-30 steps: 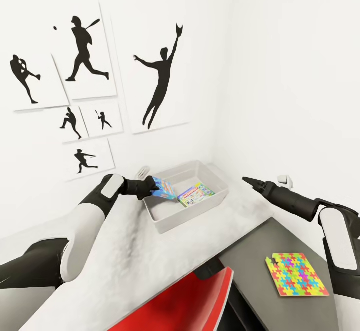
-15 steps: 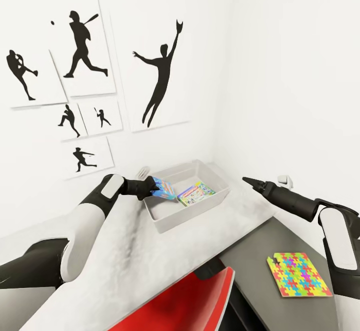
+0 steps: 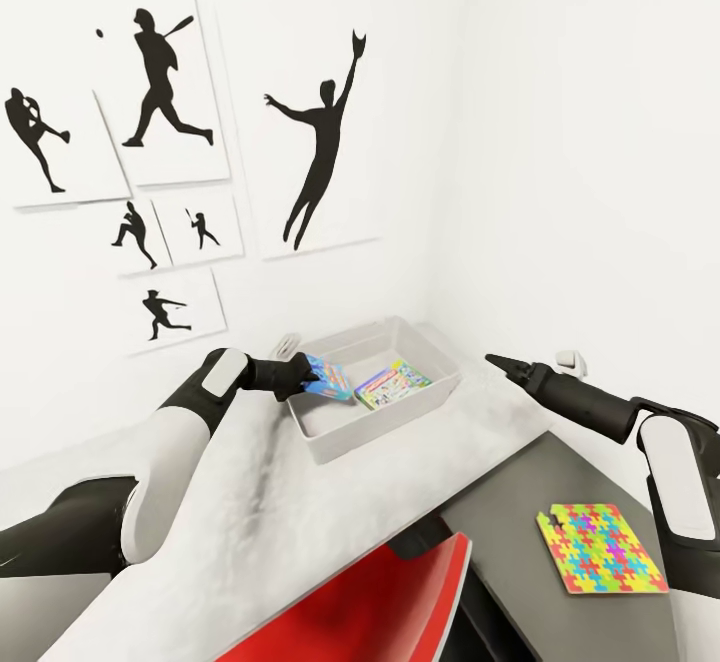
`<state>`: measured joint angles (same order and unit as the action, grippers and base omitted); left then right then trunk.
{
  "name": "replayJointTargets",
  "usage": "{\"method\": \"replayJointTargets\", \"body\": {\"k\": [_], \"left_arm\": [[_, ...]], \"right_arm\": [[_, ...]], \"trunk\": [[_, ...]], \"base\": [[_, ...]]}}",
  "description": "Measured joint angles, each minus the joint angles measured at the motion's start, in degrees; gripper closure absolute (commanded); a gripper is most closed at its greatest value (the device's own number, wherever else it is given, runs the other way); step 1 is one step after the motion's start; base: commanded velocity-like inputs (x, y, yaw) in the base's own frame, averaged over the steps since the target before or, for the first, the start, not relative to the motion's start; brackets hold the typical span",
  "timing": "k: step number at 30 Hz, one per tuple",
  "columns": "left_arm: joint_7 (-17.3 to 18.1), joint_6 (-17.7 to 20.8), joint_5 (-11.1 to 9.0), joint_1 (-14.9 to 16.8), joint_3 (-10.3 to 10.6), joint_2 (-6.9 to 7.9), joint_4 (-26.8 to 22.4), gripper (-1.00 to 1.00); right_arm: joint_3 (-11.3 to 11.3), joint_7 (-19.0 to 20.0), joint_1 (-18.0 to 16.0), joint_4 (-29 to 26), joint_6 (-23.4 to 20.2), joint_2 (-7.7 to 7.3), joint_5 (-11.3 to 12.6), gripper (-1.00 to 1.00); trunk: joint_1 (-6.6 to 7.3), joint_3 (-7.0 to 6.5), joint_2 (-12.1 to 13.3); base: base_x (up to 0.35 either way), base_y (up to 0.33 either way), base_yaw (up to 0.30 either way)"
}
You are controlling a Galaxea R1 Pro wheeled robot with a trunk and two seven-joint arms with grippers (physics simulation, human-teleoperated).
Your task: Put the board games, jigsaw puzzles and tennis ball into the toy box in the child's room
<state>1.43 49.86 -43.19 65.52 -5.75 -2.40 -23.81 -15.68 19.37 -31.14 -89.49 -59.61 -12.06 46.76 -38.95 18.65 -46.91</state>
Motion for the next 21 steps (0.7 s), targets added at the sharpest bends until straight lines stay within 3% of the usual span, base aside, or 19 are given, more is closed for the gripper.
{"method": "replayJointTargets", "body": {"k": [13,21], "left_arm": [[0.0,1.21,0.01,0.0,-0.17,0.06,-0.34,1.0],[0.0,1.3,-0.05,0.0,-0.18,0.09,-0.42,1.0]], "right_arm": [[-0.06,0.11,0.0,0.02,-0.05,-0.07,0.0,-1.0],[-0.06,0.16,0.0,0.0,-0.09,-0.07,0.03,-1.0]], "trunk": [[-2.86,2.34,-5.22],[-2.86,2.34,-5.24]], "base": [[0.0,0.0,0.0],[0.0,0.0,0.0]]}}
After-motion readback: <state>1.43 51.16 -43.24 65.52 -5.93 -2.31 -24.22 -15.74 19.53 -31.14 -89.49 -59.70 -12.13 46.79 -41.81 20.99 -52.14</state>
